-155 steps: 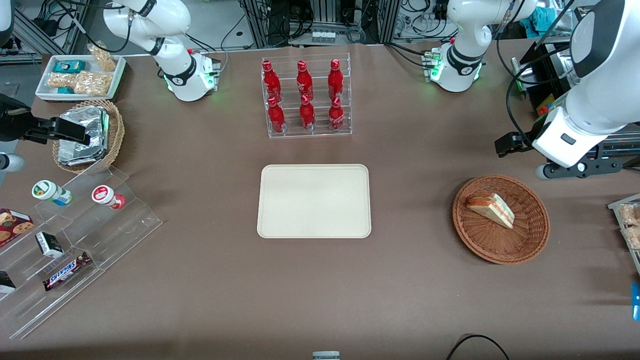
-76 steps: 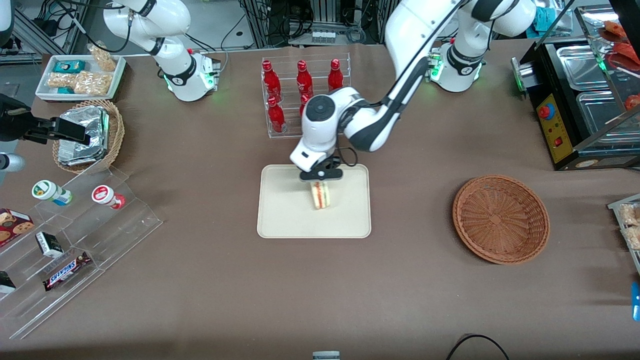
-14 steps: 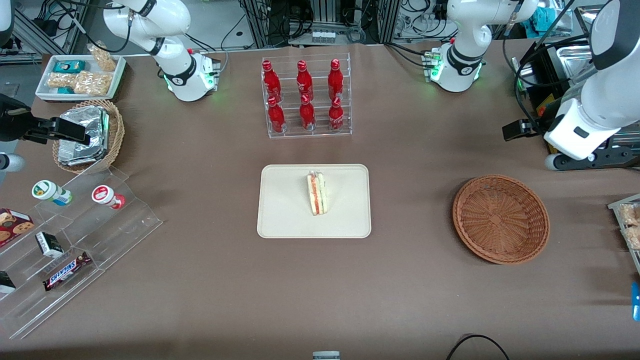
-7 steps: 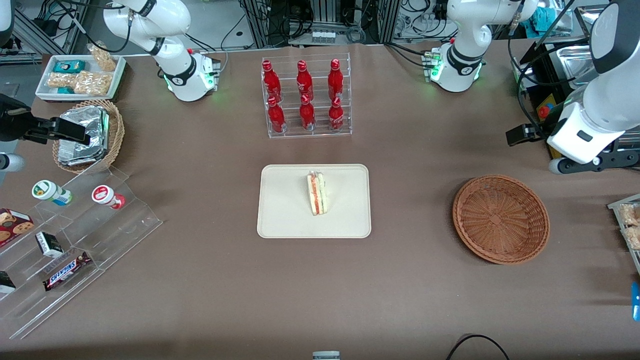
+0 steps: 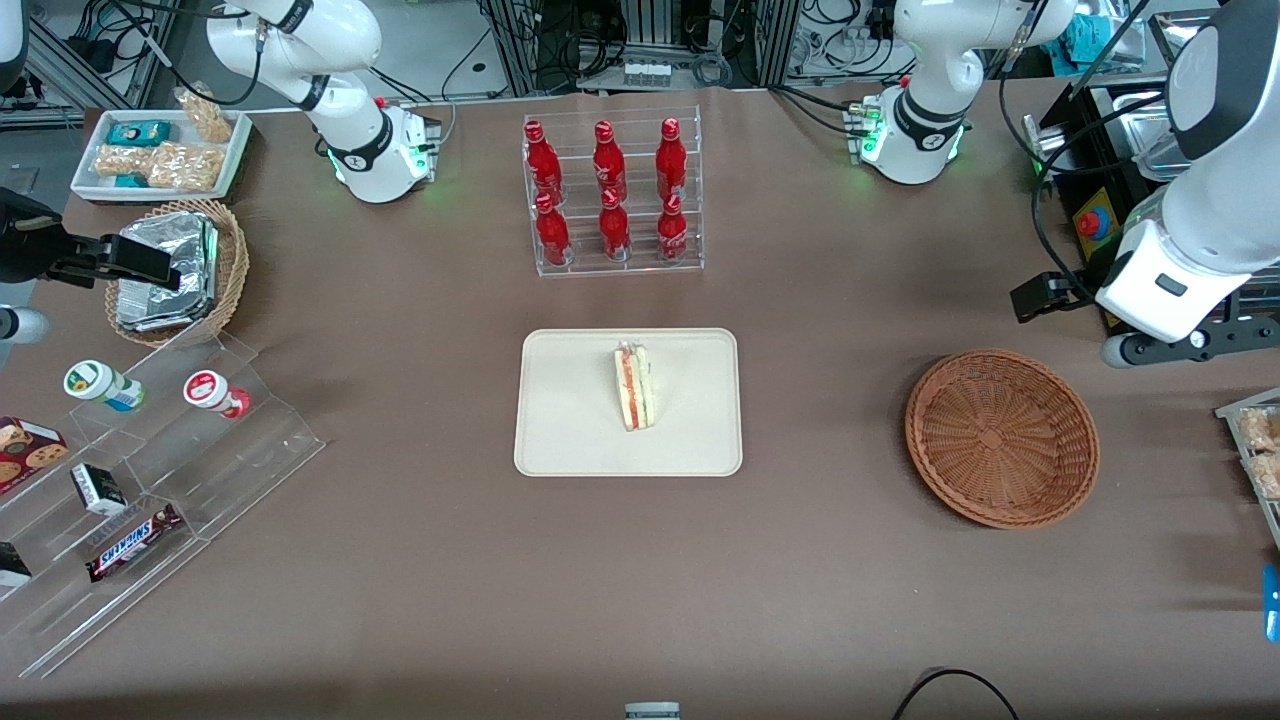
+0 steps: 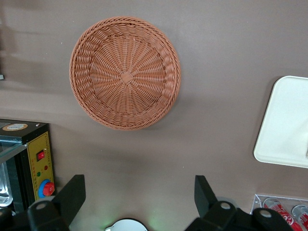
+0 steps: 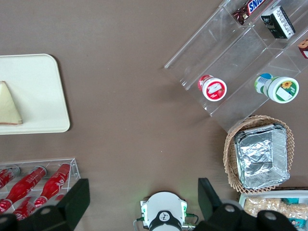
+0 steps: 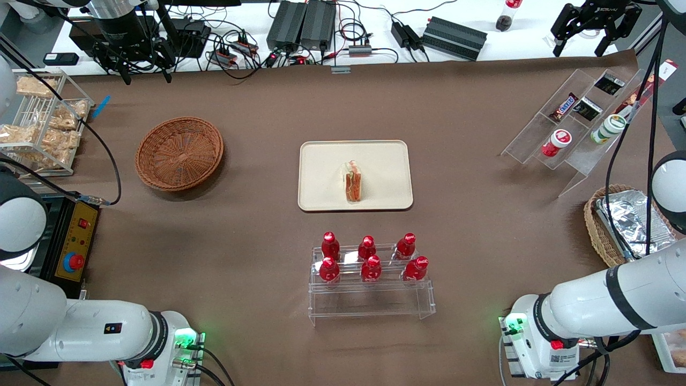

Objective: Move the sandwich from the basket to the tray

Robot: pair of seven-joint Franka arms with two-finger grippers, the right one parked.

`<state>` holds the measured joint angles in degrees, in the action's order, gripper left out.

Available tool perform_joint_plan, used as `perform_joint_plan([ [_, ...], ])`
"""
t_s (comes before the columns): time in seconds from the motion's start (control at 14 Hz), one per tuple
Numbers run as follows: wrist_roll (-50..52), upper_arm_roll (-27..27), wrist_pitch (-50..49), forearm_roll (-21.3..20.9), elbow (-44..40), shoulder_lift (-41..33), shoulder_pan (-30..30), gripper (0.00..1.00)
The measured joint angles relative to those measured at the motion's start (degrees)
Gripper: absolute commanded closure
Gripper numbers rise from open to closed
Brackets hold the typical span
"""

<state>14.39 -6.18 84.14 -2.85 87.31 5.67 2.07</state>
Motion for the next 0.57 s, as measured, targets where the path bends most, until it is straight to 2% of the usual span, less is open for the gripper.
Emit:
perform_joint_plan([
  [0.57,0.0,0.0,0.2,0.0,0.5,-0.2,0.0,0.0],
])
